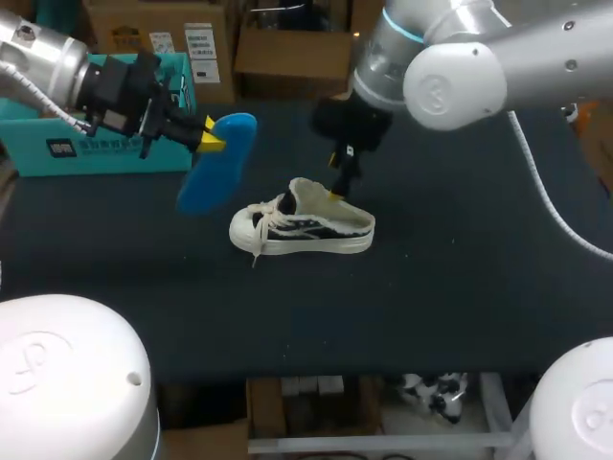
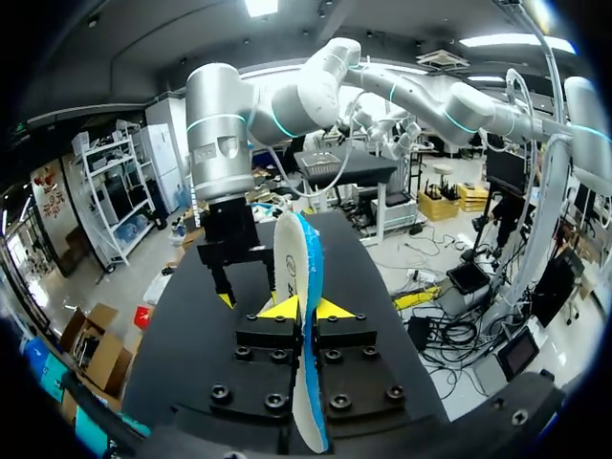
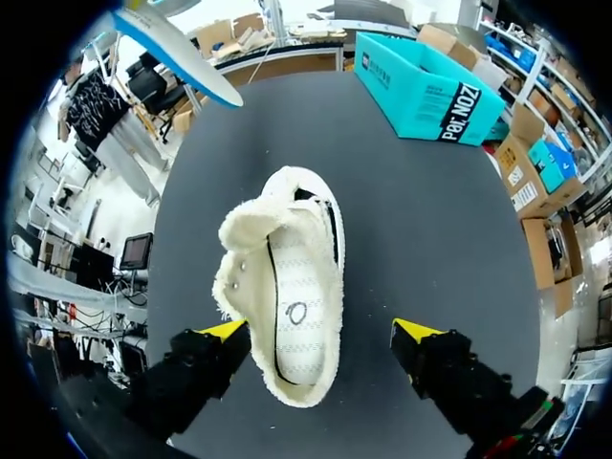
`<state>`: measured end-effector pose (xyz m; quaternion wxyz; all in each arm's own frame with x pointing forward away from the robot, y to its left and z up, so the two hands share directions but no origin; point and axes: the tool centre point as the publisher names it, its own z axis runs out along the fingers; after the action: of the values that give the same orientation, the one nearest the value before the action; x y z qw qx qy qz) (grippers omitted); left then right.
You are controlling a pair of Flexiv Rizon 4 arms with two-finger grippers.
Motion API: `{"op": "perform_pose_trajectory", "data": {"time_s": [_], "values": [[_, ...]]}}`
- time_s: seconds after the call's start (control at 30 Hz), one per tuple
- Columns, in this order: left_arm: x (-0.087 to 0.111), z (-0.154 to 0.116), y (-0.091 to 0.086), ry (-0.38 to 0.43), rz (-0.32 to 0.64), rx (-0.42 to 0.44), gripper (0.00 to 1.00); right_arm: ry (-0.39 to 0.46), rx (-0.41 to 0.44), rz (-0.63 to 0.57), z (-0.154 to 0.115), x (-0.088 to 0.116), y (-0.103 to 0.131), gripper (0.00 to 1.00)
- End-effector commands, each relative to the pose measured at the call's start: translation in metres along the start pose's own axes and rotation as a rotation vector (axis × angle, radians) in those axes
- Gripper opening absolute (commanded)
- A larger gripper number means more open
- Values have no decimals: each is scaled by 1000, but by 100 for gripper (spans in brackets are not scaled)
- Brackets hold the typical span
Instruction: Open the shoe tongue, take the insole out of the shoe, put the insole back into the shoe, and pack the shoe into the shoebox
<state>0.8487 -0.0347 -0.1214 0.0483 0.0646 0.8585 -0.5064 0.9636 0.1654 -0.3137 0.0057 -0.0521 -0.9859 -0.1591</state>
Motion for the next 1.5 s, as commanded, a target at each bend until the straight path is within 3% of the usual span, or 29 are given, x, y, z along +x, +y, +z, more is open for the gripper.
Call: {"op": "perform_pose_trajectory", "data": {"time_s": [0.03, 0.4, 0.7, 0.73, 0.77, 0.9, 0.93, 1.27, 1.5], "values": [[14, -11, 18, -162, -30, -5, 0, -21, 194, 22, 13, -1, 6, 100], [21, -29, 58, -215, -120, -42, 0, -46, 272, 58, 33, -2, 9, 100], [24, -37, 74, -236, -155, -55, 0, -63, 273, 53, 36, -3, 16, 100], [24, -37, 75, -238, -157, -57, 0, -63, 273, 52, 37, -3, 17, 67], [24, -37, 76, -242, -161, -62, 0, -63, 278, 53, 38, -3, 18, 45], [25, -40, 81, -243, -165, -66, 0, -60, 295, 63, 43, -5, 19, 15], [25, -40, 82, -243, -166, -66, 0, -58, 297, 66, 44, -5, 19, 0], [26, -44, 87, -241, -164, -65, 0, -69, 328, 109, 46, -2, 21, 0], [17, -40, 79, -210, -138, -47, 0, -81, 328, 162, 35, 5, 19, 0]]}}
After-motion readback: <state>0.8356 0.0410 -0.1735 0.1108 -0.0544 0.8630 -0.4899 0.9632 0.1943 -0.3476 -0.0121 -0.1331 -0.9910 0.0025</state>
